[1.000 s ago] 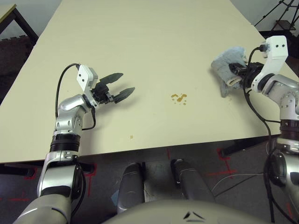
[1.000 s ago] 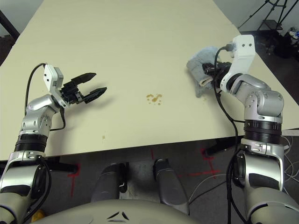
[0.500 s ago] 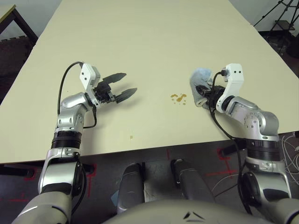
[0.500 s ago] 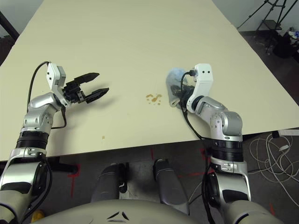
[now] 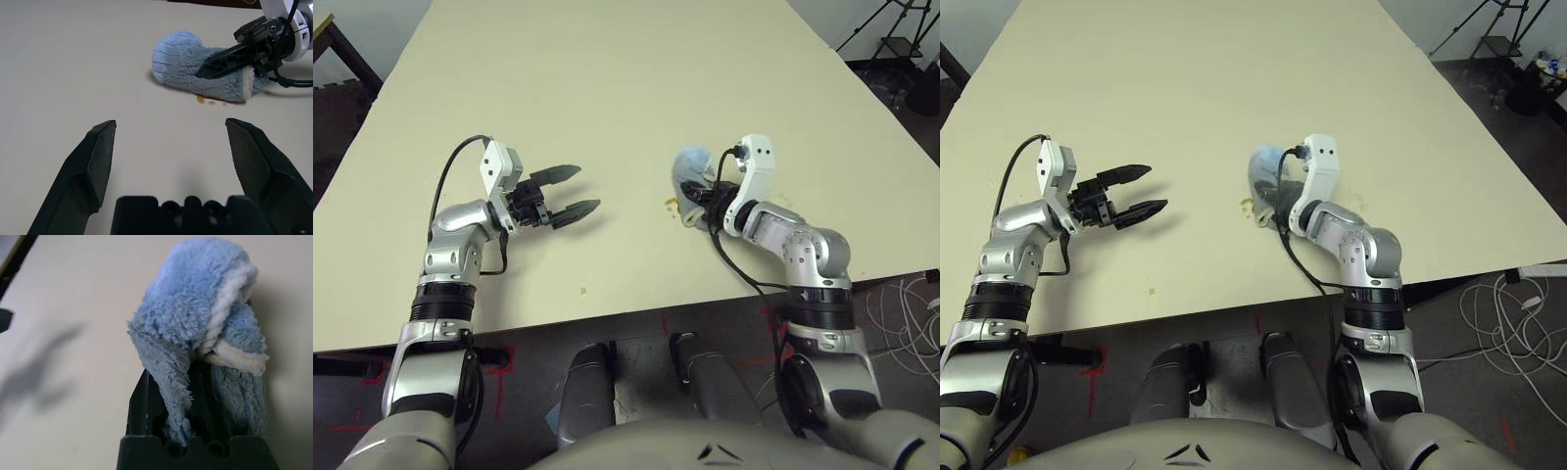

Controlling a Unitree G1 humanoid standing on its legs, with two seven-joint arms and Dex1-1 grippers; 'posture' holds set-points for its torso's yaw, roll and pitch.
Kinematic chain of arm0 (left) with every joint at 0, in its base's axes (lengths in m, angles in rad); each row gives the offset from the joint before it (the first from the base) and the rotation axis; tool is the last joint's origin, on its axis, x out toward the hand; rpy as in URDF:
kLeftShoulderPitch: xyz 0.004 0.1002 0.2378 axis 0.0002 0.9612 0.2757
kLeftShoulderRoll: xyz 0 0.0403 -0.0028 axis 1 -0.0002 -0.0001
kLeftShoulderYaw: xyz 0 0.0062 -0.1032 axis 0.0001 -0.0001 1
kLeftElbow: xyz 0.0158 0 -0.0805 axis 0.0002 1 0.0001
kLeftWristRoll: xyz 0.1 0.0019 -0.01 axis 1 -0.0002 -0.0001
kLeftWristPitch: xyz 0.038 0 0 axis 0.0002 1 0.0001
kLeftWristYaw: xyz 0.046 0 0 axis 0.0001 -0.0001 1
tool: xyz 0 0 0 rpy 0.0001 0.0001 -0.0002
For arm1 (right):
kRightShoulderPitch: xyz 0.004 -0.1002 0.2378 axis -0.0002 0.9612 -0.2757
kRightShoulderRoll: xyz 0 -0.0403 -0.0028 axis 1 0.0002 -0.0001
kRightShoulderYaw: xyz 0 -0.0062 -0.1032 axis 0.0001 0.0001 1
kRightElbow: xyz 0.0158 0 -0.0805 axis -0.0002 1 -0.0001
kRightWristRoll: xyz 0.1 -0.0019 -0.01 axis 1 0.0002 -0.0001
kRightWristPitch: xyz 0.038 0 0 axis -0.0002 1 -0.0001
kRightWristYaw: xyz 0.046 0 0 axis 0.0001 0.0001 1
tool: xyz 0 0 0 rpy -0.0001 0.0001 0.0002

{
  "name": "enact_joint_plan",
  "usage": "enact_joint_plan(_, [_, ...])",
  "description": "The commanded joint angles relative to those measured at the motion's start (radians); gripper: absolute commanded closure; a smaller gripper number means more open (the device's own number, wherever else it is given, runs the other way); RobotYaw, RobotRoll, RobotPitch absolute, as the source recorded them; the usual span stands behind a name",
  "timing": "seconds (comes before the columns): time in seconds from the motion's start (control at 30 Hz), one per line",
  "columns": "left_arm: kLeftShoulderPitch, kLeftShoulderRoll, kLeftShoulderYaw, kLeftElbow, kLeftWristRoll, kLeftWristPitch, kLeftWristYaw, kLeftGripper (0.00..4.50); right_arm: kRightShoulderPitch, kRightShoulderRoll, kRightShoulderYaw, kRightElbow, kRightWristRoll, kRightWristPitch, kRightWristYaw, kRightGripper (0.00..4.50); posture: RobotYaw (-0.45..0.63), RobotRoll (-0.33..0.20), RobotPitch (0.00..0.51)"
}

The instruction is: Wipe the water off the table with a rag.

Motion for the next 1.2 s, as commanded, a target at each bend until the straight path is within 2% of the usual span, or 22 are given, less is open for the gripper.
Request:
enact_joint_plan(0.03, [0.018,0.011,-0.003,-0.028,-0.001,0.012,-0.003,0.00,0.007,0.029,0.068,-0.012,0.039,0.053,0.036,4.34,-0.13,0.000,0.177])
enact_joint_plan(0.23, [0.024,0.012,-0.001,-0.036,-0.001,0.016,0.000,0.00,-0.007,0.059,0.102,-0.008,0.056,0.062,0.048,4.34,-0.13,0.000,0.177])
enact_joint_plan(0.43, [0.019,0.006,-0.003,-0.031,0.002,0.012,0.002,0.00,-0.023,0.039,0.088,0.008,0.047,0.042,0.048,4.34,-0.13,0.000,0.173])
enact_joint_plan(0.7, [-0.006,-0.014,-0.016,-0.003,0.012,0.000,0.003,0.00,-0.049,-0.119,0.042,0.036,0.022,-0.009,0.076,4.34,-0.16,0.000,0.167])
enact_joint_plan(0.87, [-0.031,-0.026,-0.024,0.031,0.020,-0.017,-0.002,0.00,-0.058,-0.268,0.035,0.063,-0.001,-0.040,0.125,4.34,-0.18,0.000,0.165])
enact_joint_plan(1.2, [-0.046,-0.031,-0.029,0.058,0.021,-0.036,-0.009,0.00,0.008,-0.468,0.013,0.087,-0.060,-0.110,0.186,4.34,-0.19,0.000,0.165])
